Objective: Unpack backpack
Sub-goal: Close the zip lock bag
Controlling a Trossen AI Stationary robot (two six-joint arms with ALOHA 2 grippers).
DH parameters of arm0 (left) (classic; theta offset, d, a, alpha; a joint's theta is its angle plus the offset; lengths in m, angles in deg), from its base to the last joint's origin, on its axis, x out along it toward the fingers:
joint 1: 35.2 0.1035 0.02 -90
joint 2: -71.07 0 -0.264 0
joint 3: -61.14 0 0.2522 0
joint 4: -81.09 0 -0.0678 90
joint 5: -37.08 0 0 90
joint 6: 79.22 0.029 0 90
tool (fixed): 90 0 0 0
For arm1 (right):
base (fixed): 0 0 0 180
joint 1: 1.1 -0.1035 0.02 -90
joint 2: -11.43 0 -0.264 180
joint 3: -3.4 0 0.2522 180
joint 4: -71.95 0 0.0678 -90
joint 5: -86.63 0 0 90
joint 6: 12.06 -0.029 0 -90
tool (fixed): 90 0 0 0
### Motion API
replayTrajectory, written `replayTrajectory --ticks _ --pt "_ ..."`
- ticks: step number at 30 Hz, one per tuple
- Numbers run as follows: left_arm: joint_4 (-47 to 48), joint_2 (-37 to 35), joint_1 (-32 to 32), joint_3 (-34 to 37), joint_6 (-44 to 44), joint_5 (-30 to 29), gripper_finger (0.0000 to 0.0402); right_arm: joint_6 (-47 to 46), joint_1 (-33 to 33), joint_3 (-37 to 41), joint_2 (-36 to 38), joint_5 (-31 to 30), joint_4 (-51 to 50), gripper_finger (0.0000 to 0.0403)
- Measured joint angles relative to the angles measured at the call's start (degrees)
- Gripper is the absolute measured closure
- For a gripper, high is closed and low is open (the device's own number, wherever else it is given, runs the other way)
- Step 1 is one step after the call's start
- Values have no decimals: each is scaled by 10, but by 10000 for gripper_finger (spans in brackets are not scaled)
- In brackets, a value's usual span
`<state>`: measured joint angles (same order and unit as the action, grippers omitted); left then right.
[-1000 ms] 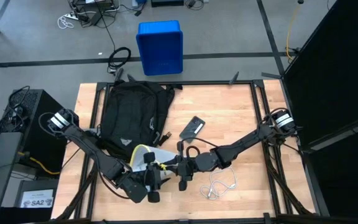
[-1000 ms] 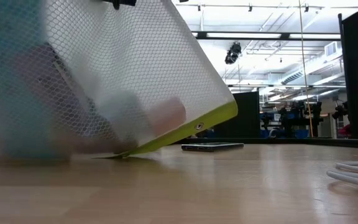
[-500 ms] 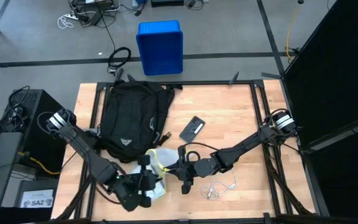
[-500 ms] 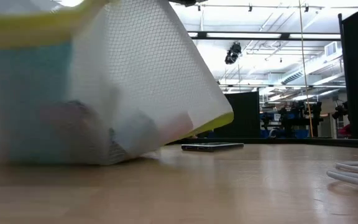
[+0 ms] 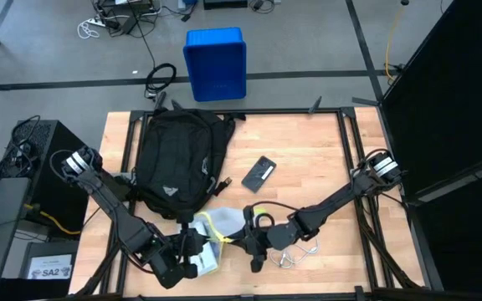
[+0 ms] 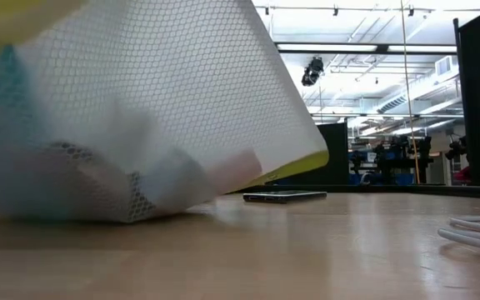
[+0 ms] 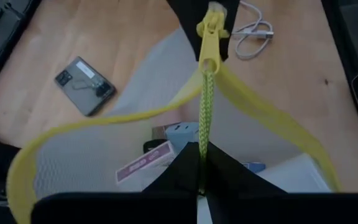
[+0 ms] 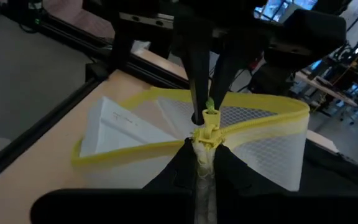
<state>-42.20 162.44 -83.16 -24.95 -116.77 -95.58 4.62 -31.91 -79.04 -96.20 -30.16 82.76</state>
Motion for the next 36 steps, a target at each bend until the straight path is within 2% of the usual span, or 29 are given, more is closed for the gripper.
replayTrajectory --ticks 10,13,15,22,24,26,29,32,36 --pt "-8 -1 -27 50 -73 14 402 0 -27 0 1 -41 -7 403" --pt "29 0 -44 66 -97 52 402 2 -43 0 9 -64 -2 402" --pt "17 3 -55 67 -111 59 402 0 -53 -2 15 -73 -4 402" --pt "8 -3 -62 79 -120 27 402 -4 -62 -1 25 -92 -17 402" --pt "-4 -5 -60 78 -107 14 402 -29 -62 -1 24 -66 -20 402" --pt "-6 -6 -54 78 -91 4 402 -56 -48 -1 22 -13 -22 402" --pt "-23 -12 -45 78 -69 -2 402 -75 -33 -1 18 36 -19 387" --pt "-40 -11 -34 78 -44 -1 402 -76 -23 -1 9 46 -20 351" --pt "-55 -11 -23 78 -26 1 402 -89 -9 -5 -5 89 9 283"
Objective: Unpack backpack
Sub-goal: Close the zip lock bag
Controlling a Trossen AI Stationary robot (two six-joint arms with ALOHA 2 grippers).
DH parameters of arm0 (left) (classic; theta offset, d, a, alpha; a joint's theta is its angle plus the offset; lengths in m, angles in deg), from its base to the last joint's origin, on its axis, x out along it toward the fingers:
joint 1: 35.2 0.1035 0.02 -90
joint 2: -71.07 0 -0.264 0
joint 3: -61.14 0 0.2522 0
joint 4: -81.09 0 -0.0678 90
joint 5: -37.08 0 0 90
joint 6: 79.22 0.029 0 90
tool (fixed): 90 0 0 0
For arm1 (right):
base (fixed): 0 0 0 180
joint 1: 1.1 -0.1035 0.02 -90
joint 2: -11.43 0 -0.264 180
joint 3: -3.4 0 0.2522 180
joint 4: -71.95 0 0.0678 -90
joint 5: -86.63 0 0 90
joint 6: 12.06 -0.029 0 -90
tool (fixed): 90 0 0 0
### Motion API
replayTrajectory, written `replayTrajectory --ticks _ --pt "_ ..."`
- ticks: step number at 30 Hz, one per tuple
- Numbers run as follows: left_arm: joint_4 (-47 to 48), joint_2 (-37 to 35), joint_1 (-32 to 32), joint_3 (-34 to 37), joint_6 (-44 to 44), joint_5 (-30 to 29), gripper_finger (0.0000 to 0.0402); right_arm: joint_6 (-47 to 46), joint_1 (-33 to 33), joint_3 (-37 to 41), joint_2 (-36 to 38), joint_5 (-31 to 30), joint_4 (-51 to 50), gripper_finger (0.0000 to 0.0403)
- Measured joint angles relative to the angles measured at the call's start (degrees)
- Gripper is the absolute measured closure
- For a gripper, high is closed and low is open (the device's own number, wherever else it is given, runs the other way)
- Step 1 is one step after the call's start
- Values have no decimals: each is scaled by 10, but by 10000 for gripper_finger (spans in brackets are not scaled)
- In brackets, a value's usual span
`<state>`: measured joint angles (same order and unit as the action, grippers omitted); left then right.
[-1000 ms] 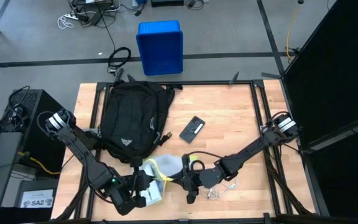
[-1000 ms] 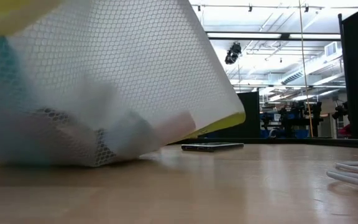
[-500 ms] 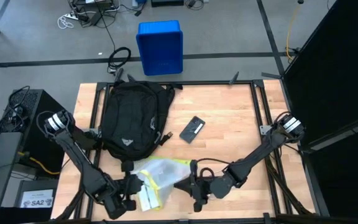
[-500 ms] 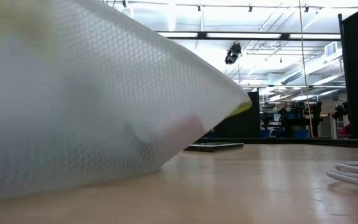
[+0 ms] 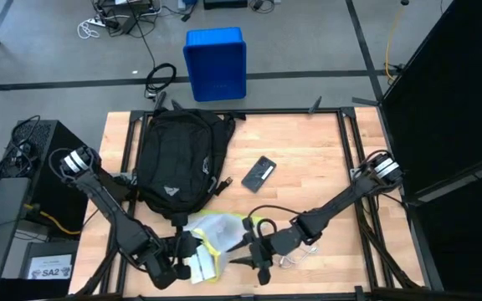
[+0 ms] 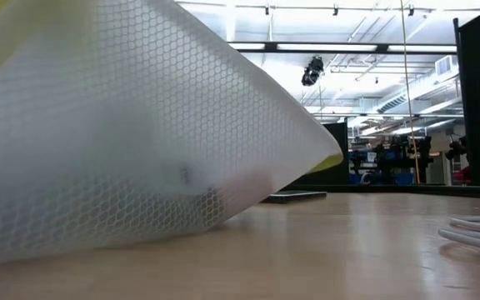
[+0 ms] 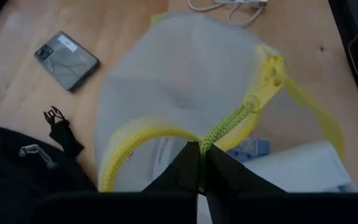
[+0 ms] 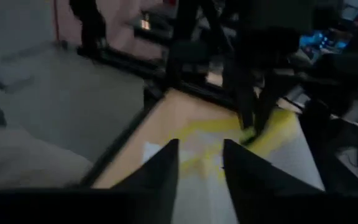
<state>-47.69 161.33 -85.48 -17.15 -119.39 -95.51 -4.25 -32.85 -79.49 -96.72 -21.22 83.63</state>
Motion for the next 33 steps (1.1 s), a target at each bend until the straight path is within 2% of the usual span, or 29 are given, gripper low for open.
replayTrajectory --ticks 5,10,15,22,33 --pt "-15 -3 8 -1 26 0 402 2 15 -24 -43 28 16 213" --pt "-22 -3 13 -1 39 0 402 6 26 -53 -79 38 14 193" --pt "-26 -3 13 -1 42 0 402 -21 42 -63 -89 77 11 215" --pt "-24 -3 13 -1 42 -2 402 -54 50 -63 -89 101 -16 265" --pt "-25 -3 13 -1 42 -2 402 -64 50 -62 -90 95 -40 294"
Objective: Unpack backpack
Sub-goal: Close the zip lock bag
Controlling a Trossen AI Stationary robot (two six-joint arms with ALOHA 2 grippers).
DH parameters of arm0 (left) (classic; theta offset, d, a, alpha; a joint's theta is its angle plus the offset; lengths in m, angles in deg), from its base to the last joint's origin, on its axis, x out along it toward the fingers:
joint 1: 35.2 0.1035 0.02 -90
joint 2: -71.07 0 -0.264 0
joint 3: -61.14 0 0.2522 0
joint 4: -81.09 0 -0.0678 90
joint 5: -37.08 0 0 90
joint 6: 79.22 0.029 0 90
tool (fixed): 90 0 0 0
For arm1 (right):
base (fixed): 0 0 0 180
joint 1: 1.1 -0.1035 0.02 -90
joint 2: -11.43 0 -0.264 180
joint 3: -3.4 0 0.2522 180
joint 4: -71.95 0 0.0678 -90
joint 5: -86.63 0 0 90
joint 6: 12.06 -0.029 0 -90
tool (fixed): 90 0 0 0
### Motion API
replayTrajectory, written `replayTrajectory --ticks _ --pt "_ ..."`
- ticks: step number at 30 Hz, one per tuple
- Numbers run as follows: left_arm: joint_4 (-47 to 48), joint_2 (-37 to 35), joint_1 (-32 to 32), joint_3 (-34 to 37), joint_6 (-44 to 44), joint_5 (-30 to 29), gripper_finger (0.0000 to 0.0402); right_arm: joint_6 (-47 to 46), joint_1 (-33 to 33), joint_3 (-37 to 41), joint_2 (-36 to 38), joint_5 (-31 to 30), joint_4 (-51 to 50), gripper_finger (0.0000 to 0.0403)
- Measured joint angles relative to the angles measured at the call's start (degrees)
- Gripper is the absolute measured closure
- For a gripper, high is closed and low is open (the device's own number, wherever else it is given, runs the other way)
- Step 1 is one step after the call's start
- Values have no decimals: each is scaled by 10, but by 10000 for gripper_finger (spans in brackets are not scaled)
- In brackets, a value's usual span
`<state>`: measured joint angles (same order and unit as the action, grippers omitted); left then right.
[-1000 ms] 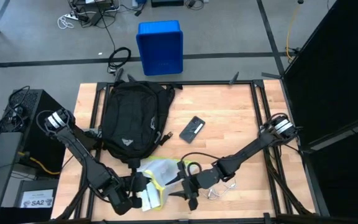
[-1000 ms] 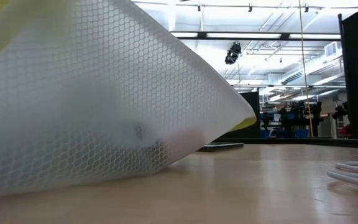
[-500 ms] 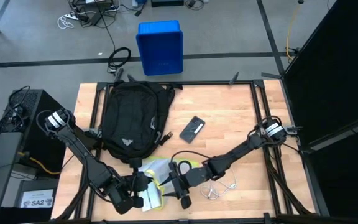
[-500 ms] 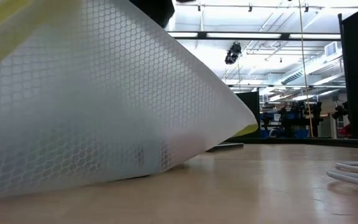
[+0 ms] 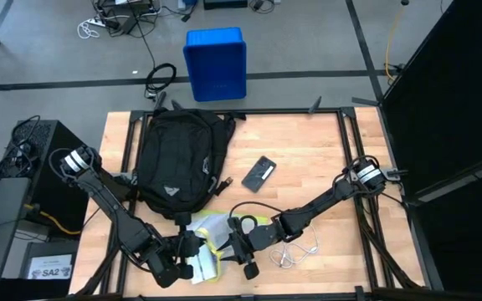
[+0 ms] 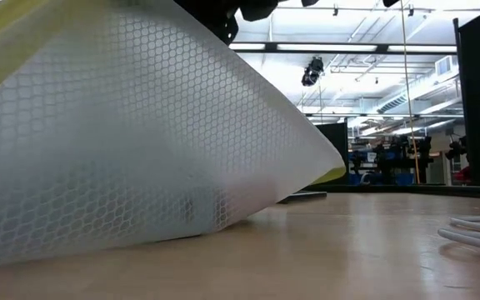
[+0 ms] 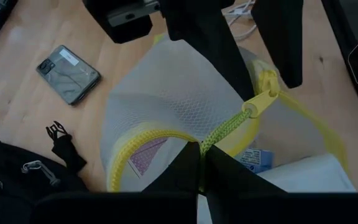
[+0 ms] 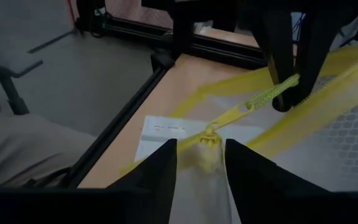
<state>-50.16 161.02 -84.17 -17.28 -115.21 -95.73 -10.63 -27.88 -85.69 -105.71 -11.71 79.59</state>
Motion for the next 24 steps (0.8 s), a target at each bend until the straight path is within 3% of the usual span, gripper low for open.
replayTrajectory --ticks 7,13,16,24 --pt "0 0 0 0 0 0 402 1 3 0 0 0 -1 325" --pt "0 0 0 0 0 0 402 29 4 0 0 0 10 394" --pt "0 0 0 0 -2 0 402 38 0 0 0 -5 26 399" --pt "12 0 -23 -1 -37 36 402 64 -36 0 21 -100 2 402"
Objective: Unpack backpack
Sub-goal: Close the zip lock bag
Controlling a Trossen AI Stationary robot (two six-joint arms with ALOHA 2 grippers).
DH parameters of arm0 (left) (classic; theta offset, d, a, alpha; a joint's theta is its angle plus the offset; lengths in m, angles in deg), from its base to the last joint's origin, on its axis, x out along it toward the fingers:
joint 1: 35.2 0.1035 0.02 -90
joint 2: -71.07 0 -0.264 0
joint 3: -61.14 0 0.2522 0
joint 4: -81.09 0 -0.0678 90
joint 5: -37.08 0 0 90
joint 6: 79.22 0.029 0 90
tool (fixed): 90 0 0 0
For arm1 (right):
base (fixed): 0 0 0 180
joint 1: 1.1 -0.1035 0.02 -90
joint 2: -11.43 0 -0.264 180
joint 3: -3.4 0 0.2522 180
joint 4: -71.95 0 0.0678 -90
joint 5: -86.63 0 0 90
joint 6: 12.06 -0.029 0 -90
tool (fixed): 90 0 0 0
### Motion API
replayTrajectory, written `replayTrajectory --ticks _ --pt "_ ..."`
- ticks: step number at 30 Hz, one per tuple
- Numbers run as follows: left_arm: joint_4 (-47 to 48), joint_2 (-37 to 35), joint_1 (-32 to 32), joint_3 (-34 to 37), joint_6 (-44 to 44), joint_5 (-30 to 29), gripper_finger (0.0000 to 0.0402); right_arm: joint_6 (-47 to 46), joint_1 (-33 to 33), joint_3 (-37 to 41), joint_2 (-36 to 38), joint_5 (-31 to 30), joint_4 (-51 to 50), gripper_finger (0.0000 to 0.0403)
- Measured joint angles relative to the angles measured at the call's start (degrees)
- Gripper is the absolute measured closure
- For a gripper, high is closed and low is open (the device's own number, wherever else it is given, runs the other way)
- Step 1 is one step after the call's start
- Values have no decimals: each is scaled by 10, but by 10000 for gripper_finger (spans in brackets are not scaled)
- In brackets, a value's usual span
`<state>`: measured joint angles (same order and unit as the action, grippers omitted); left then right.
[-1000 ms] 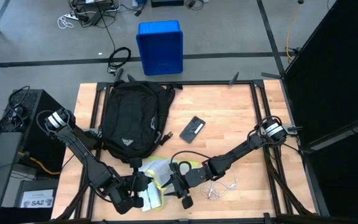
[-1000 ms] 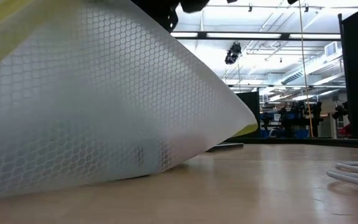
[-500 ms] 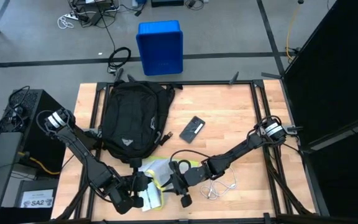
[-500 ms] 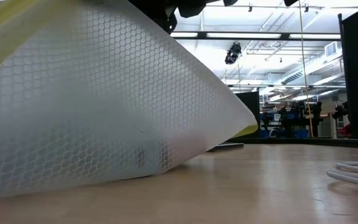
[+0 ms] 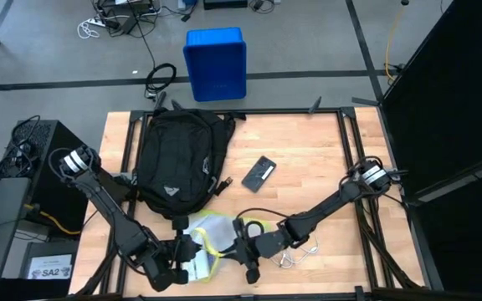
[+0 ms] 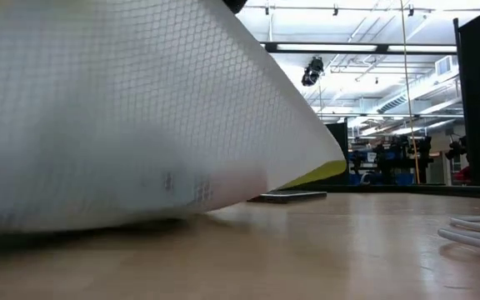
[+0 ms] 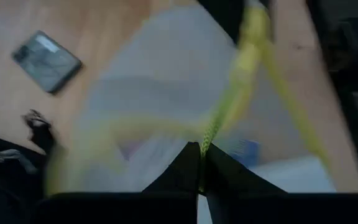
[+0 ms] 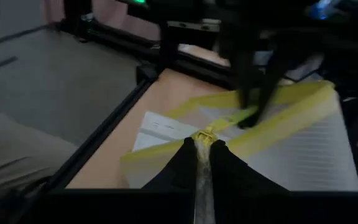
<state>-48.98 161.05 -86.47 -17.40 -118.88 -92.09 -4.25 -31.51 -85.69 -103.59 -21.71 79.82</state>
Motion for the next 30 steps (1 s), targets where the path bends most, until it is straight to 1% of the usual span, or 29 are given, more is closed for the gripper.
replayTrajectory --ticks 4,8,10,15,17,19,22,27,30 --pt "20 0 -17 -1 -36 10 402 8 -25 0 18 -73 -38 402" --pt "45 0 -31 1 -61 40 402 22 -49 0 47 -99 -50 403" --pt "64 0 -32 0 -76 44 402 28 -57 0 57 -115 -61 403" --pt "101 -9 -38 0 -98 46 402 25 -74 0 91 -193 -128 403" --pt "132 -19 -37 -10 -100 45 402 20 -78 0 102 -218 -153 403" --pt "177 -28 -36 -33 -102 37 402 16 -78 0 117 -243 -176 403" --pt "252 -45 -37 -84 -101 7 402 14 -76 0 141 -274 -195 403" --pt "378 -55 -37 -196 -81 -80 402 31 -64 0 173 -284 -203 403" --pt "415 -56 -32 -264 -45 -122 402 46 -56 0 185 -284 -204 403"
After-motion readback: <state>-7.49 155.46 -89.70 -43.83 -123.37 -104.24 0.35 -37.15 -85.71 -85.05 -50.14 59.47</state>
